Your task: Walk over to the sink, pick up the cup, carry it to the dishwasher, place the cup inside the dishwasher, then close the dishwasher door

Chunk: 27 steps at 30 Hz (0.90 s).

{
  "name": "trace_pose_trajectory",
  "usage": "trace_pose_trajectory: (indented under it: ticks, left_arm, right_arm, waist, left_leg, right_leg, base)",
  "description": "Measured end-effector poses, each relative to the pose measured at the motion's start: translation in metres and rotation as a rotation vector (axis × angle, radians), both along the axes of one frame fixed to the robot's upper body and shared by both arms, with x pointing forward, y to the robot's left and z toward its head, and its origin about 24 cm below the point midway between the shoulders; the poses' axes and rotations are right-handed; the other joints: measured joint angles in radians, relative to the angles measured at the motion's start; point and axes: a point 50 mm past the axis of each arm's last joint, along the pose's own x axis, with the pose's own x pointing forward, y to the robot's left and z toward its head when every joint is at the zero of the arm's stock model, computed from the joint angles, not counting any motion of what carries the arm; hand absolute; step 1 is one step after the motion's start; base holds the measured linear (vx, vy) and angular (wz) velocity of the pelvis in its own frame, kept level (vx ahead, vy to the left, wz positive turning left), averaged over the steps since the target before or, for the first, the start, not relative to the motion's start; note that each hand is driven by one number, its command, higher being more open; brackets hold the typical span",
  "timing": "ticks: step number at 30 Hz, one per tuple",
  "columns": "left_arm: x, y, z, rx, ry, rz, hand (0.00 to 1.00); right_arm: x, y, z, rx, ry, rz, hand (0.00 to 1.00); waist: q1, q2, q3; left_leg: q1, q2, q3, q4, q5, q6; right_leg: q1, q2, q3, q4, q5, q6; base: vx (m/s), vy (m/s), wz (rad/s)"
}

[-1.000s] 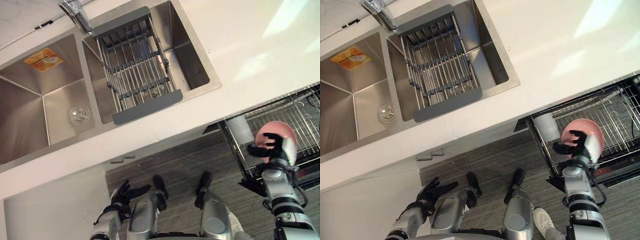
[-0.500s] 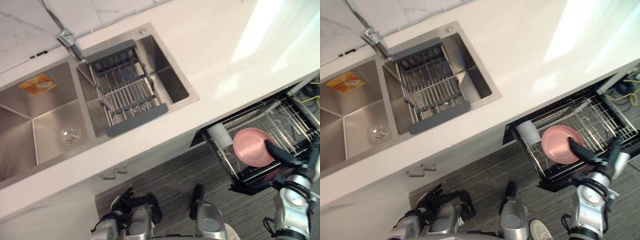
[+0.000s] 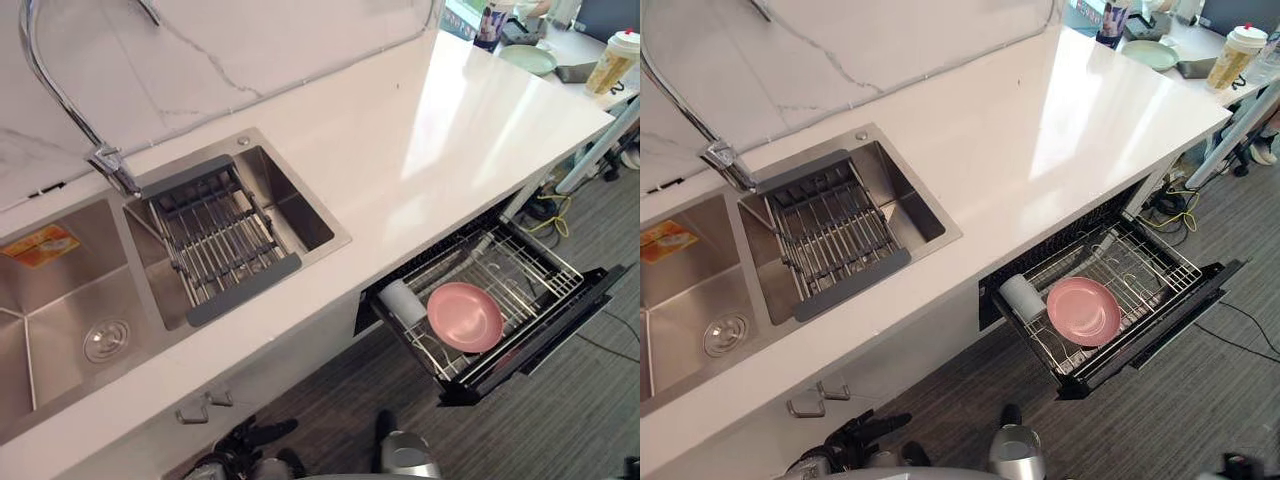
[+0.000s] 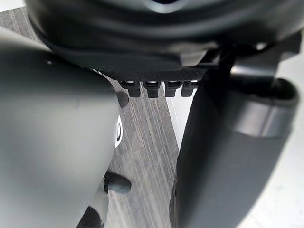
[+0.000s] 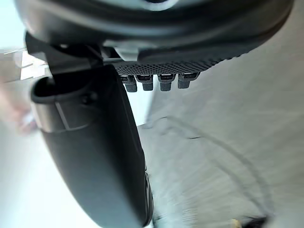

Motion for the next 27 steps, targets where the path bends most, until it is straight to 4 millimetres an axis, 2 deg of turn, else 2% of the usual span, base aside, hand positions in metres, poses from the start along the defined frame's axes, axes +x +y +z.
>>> trace_pose_trajectory:
  ticks: [1,3,5,7,9,16,19,22,27]
  left_arm:
    - [-0.001,-0.003,-0.001,0.019,0.015,0.003,1.00]
    - [-0.001,-0.004,-0.001,0.031,0.023,0.009,1.00]
    - [-0.005,-0.004,-0.003,0.042,0.062,0.015,1.00]
    - [-0.007,-0.002,-0.003,0.044,0.083,0.032,1.00]
    - [-0.007,0.005,-0.002,0.066,0.082,0.063,1.00]
    - [-0.008,0.008,-0.002,0.071,0.080,0.096,1.00]
    - [-0.012,0.011,-0.003,0.075,0.080,0.117,1.00]
    - [-0.032,0.012,-0.006,0.070,0.104,0.157,1.00]
    - [-0.029,0.011,-0.005,0.067,0.051,0.191,1.00]
  right_arm:
    - [0.016,0.015,-0.008,0.040,-0.021,0.099,1.00]
    - [0.032,0.026,-0.010,0.053,-0.029,0.198,1.00]
    - [0.069,0.049,-0.011,0.072,-0.059,0.408,1.00]
    - [0.081,0.057,-0.012,0.071,-0.031,0.431,1.00]
    - [0.083,0.057,-0.017,0.086,-0.001,0.491,1.00]
    - [0.117,0.059,-0.014,0.097,0.038,0.623,1.00]
    - [0.130,0.054,-0.008,0.083,0.049,0.673,1.00]
    - [0.143,0.052,-0.001,0.072,0.044,0.702,1.00]
    - [0.164,0.046,0.013,0.034,0.013,0.725,1.00]
  waist:
    - [0.011,0.009,-0.005]
    - [0.031,0.010,-0.006]
    - [0.063,0.009,-0.010]
    - [0.083,0.009,-0.010]
    - [0.097,0.009,-0.010]
    - [0.109,0.013,-0.009]
    - [0.138,0.026,-0.003]
    - [0.157,0.036,0.001]
    - [0.193,0.059,0.020]
  left_leg:
    - [0.000,-0.005,-0.019,-0.008,0.001,-0.002]
    - [-0.001,-0.007,-0.027,-0.010,0.002,-0.002]
    - [-0.009,-0.013,-0.055,-0.013,0.006,-0.005]
    - [-0.018,-0.015,-0.076,-0.016,0.012,-0.002]
    - [-0.025,-0.020,-0.093,-0.025,0.027,-0.001]
    - [-0.041,-0.029,-0.155,-0.023,0.052,0.006]
    - [-0.048,-0.030,-0.186,-0.020,0.061,0.005]
    - [-0.057,-0.032,-0.217,-0.020,0.071,0.006]
    - [-0.092,-0.036,-0.264,-0.019,0.087,0.004]
  right_leg:
    - [0.013,-0.002,-0.017,-0.013,0.007,-0.001]
    - [0.018,-0.003,-0.025,-0.017,0.010,-0.003]
    - [0.036,-0.004,-0.053,-0.044,0.023,-0.005]
    - [0.044,-0.004,-0.075,-0.056,0.027,-0.007]
    - [0.049,-0.003,-0.093,-0.062,0.036,-0.005]
    - [0.074,-0.005,-0.156,-0.068,0.044,-0.008]
    - [0.088,-0.002,-0.185,-0.072,0.043,-0.009]
    - [0.100,0.000,-0.216,-0.076,0.038,-0.008]
    - [0.098,0.006,-0.262,-0.074,0.032,-0.010]
  base:
    - [-0.09,0.019,0.24]
    - [-0.10,0.022,0.21]
    - [-0.10,0.009,0.33]
    - [-0.04,-0.004,0.33]
    - [0.00,0.001,0.25]
    - [0.01,0.013,0.27]
    - [-0.03,0.006,0.29]
    - [-0.03,0.000,0.29]
    - [-0.05,0.006,0.26]
